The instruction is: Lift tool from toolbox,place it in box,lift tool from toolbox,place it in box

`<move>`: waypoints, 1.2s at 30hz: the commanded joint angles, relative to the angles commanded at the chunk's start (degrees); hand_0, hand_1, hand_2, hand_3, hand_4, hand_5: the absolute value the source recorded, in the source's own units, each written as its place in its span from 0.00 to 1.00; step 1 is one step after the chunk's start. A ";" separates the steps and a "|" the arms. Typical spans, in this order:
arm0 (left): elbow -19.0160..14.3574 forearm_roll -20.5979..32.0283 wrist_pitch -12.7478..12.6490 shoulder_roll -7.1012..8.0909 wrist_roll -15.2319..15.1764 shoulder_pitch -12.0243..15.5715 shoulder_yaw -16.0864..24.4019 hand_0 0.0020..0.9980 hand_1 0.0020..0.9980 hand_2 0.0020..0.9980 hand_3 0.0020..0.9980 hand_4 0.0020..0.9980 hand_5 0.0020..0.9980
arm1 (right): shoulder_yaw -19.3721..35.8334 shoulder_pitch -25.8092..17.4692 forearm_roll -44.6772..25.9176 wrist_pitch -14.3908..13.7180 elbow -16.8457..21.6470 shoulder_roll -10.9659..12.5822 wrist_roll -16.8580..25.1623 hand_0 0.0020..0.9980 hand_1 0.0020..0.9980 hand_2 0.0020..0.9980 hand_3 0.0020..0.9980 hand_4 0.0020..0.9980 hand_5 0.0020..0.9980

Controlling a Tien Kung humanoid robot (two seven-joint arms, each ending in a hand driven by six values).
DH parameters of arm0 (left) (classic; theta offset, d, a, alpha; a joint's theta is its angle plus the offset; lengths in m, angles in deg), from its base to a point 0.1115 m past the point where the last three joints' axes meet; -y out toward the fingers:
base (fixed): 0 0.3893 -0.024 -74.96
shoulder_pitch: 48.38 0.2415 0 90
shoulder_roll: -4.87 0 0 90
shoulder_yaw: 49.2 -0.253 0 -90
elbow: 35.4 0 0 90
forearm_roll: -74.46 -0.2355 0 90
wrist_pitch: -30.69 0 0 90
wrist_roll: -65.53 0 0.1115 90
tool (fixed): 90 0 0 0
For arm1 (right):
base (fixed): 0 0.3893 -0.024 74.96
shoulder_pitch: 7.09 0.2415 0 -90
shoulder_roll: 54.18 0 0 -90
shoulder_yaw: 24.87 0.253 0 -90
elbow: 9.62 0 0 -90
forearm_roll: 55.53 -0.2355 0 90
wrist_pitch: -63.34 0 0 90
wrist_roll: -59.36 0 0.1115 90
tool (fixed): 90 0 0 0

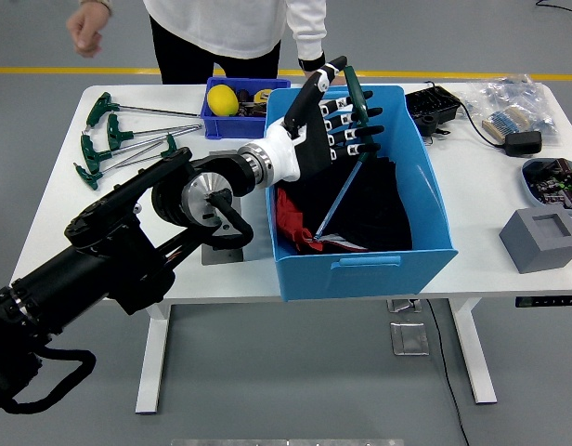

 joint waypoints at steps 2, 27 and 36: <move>3.66 -3.53 0.63 -0.31 0.15 -1.15 -1.49 0.51 0.67 0.79 0.83 0.81 0.92 | 0.06 0.03 0.03 -0.05 0.00 0.06 -0.03 0.63 0.62 0.68 0.53 0.78 0.57; 14.91 -63.36 11.16 -0.31 0.40 -8.47 -9.02 0.30 0.52 0.62 0.81 0.82 1.00 | 0.77 0.26 1.06 -0.09 0.00 0.53 -0.20 0.63 0.62 0.68 0.53 0.79 0.57; 11.96 -85.70 3.74 -0.31 -3.21 -7.62 -5.90 0.33 0.56 0.66 0.81 0.81 0.98 | 1.35 0.02 1.50 -0.11 0.00 0.55 -0.22 0.63 0.62 0.68 0.53 0.79 0.57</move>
